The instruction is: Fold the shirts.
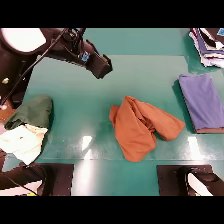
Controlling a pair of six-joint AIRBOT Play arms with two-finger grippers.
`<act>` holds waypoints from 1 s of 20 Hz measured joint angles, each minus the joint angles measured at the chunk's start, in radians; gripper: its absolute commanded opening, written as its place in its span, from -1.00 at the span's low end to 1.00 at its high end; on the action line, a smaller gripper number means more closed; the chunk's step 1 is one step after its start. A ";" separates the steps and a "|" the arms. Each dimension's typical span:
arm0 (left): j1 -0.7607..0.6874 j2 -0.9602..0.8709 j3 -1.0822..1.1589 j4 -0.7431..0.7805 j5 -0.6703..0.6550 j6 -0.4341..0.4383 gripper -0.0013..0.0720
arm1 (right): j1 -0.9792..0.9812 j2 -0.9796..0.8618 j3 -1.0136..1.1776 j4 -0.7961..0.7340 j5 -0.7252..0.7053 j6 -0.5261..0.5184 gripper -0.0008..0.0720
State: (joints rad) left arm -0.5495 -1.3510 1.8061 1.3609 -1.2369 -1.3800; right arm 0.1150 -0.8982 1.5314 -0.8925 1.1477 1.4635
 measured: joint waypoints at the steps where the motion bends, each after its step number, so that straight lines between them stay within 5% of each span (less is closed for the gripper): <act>1: 0.036 -0.008 -0.021 -0.005 -0.010 -0.014 0.48 | 0.000 0.000 0.001 0.000 0.002 0.000 -0.93; 8: 0.175 -0.027 -0.432 -0.265 0.014 -0.047 0.48 | 0.000 0.000 0.002 0.000 0.012 0.000 -0.93; 13: 0.129 -0.031 -0.739 -0.449 0.223 -0.032 0.48 | 0.000 0.000 0.002 0.000 0.014 0.000 -0.93; 20: -0.002 -0.113 -0.842 -0.571 0.418 -0.029 0.48 | 0.000 -0.002 0.002 0.000 0.014 0.000 -0.93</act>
State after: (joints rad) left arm -0.5510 -1.4635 0.9646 0.7898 -0.8185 -1.4086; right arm 0.1150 -0.9001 1.5330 -0.8928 1.1622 1.4635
